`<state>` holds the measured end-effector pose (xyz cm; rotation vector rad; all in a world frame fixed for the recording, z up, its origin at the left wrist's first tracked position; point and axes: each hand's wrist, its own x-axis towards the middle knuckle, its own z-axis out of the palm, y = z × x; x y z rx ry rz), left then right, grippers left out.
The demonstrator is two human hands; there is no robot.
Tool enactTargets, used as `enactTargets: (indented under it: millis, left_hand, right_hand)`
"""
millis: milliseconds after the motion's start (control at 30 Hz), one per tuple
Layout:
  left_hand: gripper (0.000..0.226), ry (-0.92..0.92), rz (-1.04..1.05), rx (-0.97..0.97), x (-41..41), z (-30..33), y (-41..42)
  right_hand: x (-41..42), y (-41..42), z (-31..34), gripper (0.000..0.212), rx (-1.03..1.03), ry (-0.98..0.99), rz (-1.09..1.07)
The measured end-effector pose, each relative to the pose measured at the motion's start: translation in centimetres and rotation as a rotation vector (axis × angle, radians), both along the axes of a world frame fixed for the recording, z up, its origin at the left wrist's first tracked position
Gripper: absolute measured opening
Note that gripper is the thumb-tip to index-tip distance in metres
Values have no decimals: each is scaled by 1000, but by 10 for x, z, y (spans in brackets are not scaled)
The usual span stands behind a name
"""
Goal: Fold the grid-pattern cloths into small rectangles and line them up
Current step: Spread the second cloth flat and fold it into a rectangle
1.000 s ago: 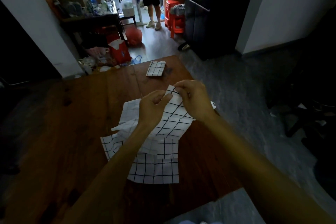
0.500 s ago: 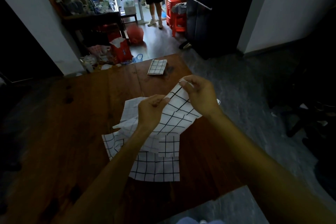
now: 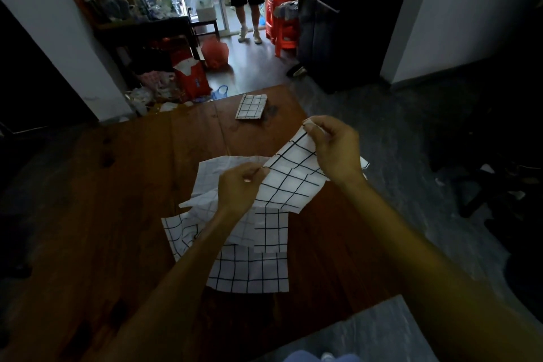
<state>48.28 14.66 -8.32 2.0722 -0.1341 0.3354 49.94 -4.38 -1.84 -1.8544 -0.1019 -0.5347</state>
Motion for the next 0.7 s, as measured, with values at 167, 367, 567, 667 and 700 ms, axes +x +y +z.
enactTargets:
  millis: [167,367,567,667,700]
  left_hand:
    - [28,-67,-103,-13,5,34,-23]
    - [20,-83,-120,71,7,29,-22]
    - [22,49,-11,131,7,-4,1]
    - [17,41,-22,142,6,1,-1]
    - [14,31,-35,155,6,5,-4]
  right_hand:
    - [-5,12,-14,12,-127,49,129]
    - [-5,15,-8,12,-43,27,118]
    - [0,0,2,12,72,64,62]
    - [-2,1,4,14,105,66,37]
    - [-2,2,5,13,110,63,38]
